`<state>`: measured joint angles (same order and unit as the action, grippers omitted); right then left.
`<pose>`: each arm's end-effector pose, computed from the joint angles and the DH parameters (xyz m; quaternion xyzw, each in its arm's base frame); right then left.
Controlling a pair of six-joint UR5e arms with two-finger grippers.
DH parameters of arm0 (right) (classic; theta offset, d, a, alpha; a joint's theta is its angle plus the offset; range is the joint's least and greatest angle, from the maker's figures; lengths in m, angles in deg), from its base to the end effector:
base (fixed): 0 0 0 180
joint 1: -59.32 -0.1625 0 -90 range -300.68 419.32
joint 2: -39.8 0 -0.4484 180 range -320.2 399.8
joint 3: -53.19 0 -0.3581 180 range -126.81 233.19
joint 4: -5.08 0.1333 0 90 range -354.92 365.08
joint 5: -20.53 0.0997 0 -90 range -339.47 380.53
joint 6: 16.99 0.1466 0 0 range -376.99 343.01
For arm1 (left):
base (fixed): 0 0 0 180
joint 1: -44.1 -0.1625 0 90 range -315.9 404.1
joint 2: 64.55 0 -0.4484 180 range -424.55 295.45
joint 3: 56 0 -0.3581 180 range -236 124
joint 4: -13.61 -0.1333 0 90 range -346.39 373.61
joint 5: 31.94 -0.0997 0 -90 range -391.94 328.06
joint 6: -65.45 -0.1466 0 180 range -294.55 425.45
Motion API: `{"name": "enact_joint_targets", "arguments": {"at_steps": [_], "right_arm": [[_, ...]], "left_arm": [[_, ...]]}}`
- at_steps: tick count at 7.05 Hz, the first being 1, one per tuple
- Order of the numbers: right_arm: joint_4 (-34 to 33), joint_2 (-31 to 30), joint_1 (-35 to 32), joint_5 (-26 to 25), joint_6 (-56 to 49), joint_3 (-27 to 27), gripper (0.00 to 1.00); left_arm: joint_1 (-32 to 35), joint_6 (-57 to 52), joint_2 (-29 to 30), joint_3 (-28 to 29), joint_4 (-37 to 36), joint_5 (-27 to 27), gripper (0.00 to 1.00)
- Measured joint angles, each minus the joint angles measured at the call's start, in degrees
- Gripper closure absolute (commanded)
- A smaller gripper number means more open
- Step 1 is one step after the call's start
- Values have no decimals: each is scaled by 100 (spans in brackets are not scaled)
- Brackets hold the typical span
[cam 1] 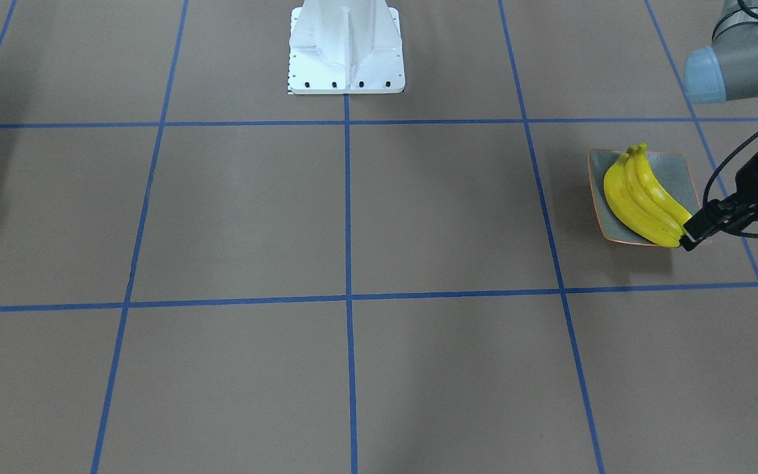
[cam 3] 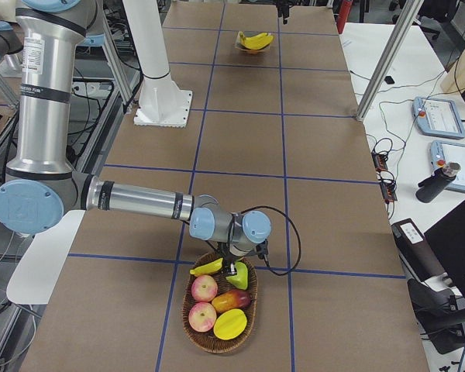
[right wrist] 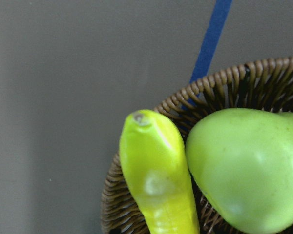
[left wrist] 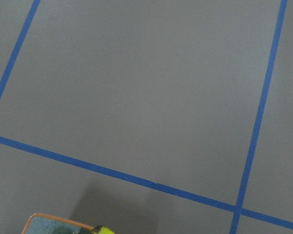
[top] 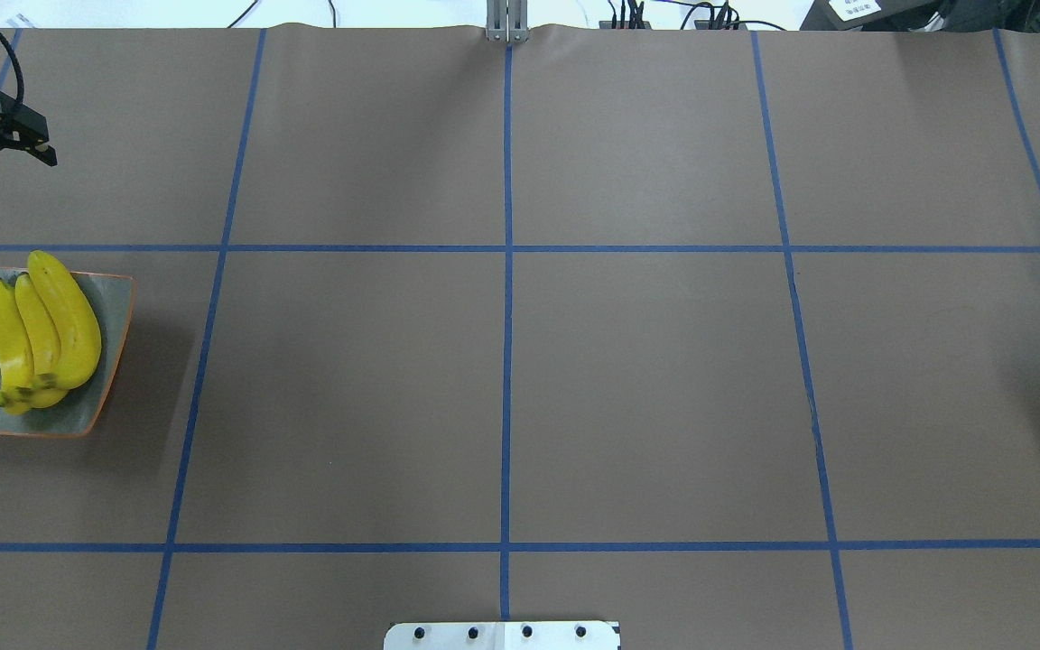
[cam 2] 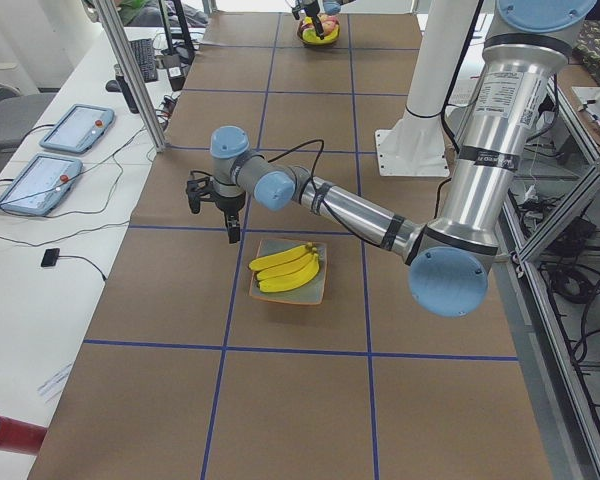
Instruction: Transfer all bananas from basket to plate
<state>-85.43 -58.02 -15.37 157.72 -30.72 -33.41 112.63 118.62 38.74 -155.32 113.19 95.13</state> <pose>-0.0722 -0.3614 0.7942 -0.0991 -0.3968 -0.1890 0.8927 0.1706 -0.5565 0.5071 0.0239 0.4022 -0.1640 0.9004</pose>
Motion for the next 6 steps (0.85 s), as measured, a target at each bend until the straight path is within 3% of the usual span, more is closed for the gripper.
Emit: {"name": "enact_joint_targets", "arguments": {"at_steps": [2, 3, 4, 5, 6], "right_arm": [[333, 148, 48, -23, 1, 357, 35], [448, 219, 54, -27, 15, 495, 48], [499, 259, 56, -23, 38, 558, 88], [519, 279, 58, -12, 54, 572, 100], [531, 292, 57, -2, 42, 553, 100]], "left_arm": [[0, 0, 28, 0, 0, 2, 0], [2, 0, 31, 0, 0, 2, 0], [2, 0, 33, 0, 0, 2, 0], [1, 0, 32, 0, 0, 2, 0], [-2, 0, 28, 0, 0, 2, 0]]}}
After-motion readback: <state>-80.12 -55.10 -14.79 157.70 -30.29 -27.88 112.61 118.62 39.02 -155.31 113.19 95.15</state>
